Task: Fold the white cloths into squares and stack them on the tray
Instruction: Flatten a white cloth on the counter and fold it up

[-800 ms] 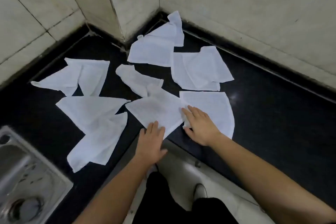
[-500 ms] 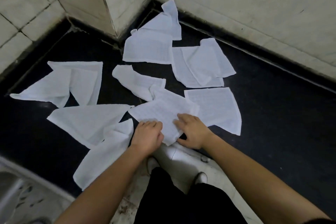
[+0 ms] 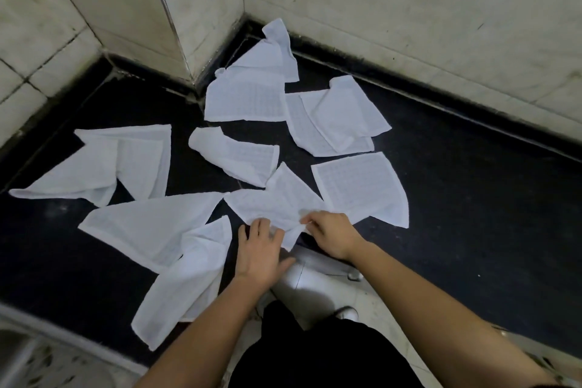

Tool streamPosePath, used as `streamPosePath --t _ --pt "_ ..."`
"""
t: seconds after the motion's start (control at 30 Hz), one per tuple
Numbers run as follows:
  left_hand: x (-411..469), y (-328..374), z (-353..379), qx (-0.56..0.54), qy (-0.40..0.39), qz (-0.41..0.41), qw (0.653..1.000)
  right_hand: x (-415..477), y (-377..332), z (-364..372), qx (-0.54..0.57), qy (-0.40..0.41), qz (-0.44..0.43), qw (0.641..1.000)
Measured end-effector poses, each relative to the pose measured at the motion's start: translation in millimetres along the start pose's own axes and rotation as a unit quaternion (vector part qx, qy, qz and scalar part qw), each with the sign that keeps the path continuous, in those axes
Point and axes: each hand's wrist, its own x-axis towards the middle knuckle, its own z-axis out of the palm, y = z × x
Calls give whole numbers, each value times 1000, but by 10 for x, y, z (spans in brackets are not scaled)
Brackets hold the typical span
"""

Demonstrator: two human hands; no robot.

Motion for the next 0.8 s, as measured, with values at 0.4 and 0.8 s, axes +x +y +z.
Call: streamPosePath --t 0.4,0.8 --pt "249 -204 -702 -217 153 72 961 -210 -12 -456 8 6 -21 1000" --pt "901 549 -1613 -432 67 86 895 -836 782 -1330 245 260 107 928"
